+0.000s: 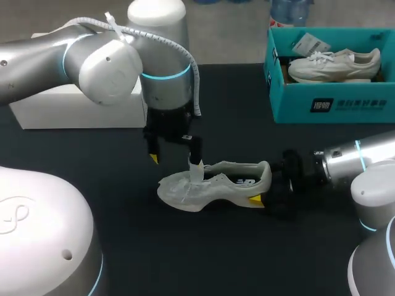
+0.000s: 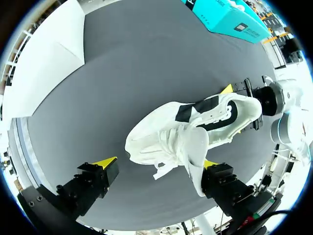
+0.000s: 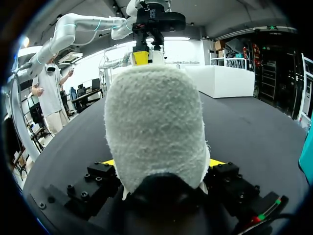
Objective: Take the shoe out of the shoebox, open the shoe tongue, remove and reinsert the insole, then place the shoe into the shoebox
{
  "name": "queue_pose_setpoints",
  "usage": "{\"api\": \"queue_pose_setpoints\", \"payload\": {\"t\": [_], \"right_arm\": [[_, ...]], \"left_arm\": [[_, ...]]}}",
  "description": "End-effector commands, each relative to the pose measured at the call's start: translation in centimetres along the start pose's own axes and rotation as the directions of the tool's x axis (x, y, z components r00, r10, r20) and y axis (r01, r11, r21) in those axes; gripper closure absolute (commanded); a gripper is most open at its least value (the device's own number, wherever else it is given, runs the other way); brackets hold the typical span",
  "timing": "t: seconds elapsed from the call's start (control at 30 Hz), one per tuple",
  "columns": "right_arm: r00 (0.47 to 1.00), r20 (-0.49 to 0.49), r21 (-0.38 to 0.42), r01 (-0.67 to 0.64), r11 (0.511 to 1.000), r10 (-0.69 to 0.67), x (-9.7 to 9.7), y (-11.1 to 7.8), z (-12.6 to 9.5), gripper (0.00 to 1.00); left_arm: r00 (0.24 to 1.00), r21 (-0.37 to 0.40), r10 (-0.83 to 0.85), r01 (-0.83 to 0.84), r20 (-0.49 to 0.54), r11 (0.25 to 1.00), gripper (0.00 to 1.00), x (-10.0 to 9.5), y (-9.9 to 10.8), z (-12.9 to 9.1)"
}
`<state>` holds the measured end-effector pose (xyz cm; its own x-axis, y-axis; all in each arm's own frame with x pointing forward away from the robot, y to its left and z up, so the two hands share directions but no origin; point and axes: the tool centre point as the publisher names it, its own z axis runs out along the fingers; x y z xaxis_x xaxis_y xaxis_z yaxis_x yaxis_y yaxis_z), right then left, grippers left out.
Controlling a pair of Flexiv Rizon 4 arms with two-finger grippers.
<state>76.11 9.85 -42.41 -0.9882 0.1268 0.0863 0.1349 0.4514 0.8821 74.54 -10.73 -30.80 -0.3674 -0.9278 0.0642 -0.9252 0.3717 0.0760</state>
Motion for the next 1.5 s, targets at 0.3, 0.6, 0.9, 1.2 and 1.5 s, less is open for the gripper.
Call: {"api": "queue_pose_setpoints", "payload": {"t": [0.3,0.6,0.9,1.2,1.5], "right_arm": [[1.0,0.001,0.004,0.0,1.0,0.0,0.0,0.1,0.1,1.0],[1.0,0.001,0.004,0.0,1.0,0.0,0.0,0.1,0.1,1.0],[1.0,0.001,0.004,0.0,1.0,0.0,0.0,0.1,0.1,1.0],[1.0,0.001,0.004,0.0,1.0,0.0,0.0,0.1,0.1,1.0],[1.0,0.001,0.004,0.0,1.0,0.0,0.0,0.1,0.1,1.0]], "left_arm": [[0.68,0.018,0.727,-0.731,0.096,0.682,0.0,2.4,-2.4,-2.7],[0.514,0.1,0.848,-0.857,0.129,0.505,0.0,5.4,-3.0,-6.1],[0.552,0.094,0.815,-0.834,0.177,0.544,0.0,6.2,-3.2,-6.3],[0.624,0.084,0.773,-0.781,0.117,0.618,1.0,7.3,-2.9,-4.9],[0.492,0.122,0.856,-0.87,0.161,0.477,1.0,10.1,-3.2,-4.1]]}}
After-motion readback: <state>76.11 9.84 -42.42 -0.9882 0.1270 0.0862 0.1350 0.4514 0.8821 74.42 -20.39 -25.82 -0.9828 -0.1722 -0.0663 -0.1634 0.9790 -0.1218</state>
